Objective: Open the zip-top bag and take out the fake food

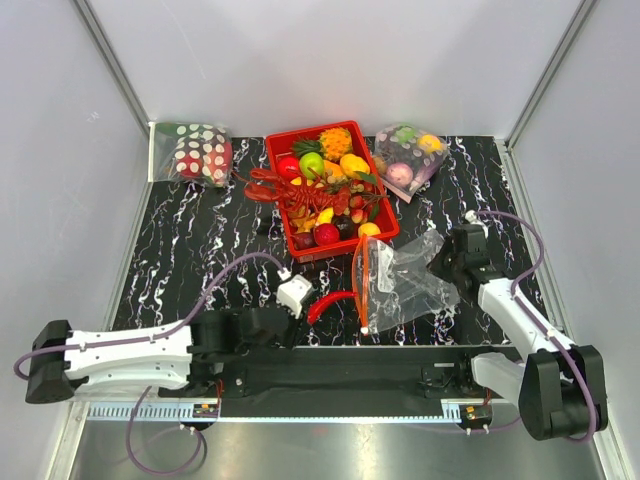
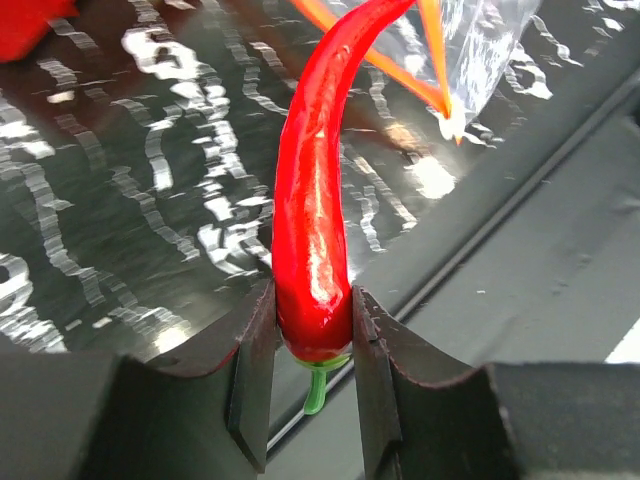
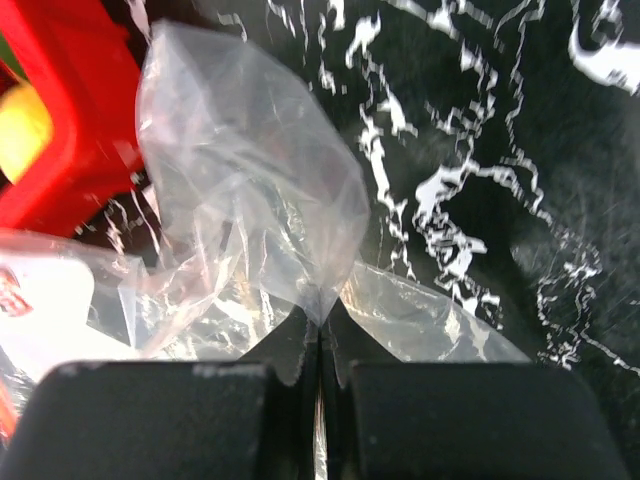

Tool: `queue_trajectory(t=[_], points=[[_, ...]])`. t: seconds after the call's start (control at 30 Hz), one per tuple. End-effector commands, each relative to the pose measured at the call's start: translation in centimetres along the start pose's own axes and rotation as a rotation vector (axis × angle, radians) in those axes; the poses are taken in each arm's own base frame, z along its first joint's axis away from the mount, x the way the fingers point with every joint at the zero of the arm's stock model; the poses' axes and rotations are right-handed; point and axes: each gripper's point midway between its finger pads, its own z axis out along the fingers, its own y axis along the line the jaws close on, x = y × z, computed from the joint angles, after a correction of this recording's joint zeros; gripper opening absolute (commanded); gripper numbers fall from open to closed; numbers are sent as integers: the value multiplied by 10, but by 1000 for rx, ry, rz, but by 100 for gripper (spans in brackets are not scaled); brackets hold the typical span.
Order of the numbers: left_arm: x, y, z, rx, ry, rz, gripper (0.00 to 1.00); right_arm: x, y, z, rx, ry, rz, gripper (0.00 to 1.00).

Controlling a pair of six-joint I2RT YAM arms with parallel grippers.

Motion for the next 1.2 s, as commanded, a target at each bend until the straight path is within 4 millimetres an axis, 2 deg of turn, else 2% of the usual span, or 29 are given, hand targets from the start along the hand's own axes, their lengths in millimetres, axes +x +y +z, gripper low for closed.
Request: queue_trajectory(t=[0.0,0.2,0.23,0.27,0.33,0.37,0.4,0.43,0.47,0.5,0.53,0.6,0.63,0.67,0.7,0.73,0.77,0.8,0.83,0.87,1.03,1.13,1.17], points=[[-34,18,-22,-89,-94,-45,28,-35,14,-6,-41,-88,-5,0],[-57,41,-39,-141,-155,-49,33,-37,10,-6,-38,-78,12,0],[-62,51,-38,-170,-161,-66,33,-37,9,-7,-36,-77,10,0],[-70,52,-40,-165,-166,-63,33,-36,9,-7,-34,-73,13,3],[-85,64,-38,-190,-192,-85,33,-35,8,-9,-32,-69,14,14],[-91,66,-37,-184,-194,-89,33,-36,10,-10,-37,-72,14,23],[-106,69,-39,-196,-211,-81,33,-36,11,-12,-44,-70,15,41],[-119,79,-40,-227,-237,-96,33,-35,12,-14,-49,-71,12,49],[-126,82,-37,-231,-235,-79,33,-38,13,-18,-56,-84,14,55],[-144,82,-40,-226,-266,-78,33,-38,13,-21,-56,-84,11,64],[-160,90,-41,-240,-303,-87,33,-39,14,-23,-60,-87,9,68],[-172,94,-31,-233,-290,-63,33,-43,16,-30,-69,-105,4,81],[-196,103,-35,-250,-335,-75,33,-44,16,-31,-70,-108,3,83],[-197,105,-21,-239,-296,-61,33,-46,19,-35,-82,-118,0,85],[-206,110,-18,-244,-301,-59,33,-44,19,-36,-85,-116,-3,87],[-228,112,-19,-248,-336,-56,33,-45,19,-38,-87,-119,-6,89],[-230,115,-2,-256,-300,-32,33,-46,20,-40,-93,-126,-5,90],[-237,114,4,-249,-295,-20,33,-44,19,-40,-92,-125,-10,90],[-259,109,5,-233,-325,-9,33,-45,19,-41,-95,-129,-10,91],[-256,108,27,-211,-276,0,33,-44,18,-41,-92,-127,-11,91],[-269,85,74,-100,-226,4,33,-42,18,-40,-94,-128,-16,92],[-261,73,101,-51,-190,-10,33,-42,19,-39,-103,-125,-17,92],[-253,73,116,-43,-161,-22,33,-42,21,-39,-114,-126,-18,93]])
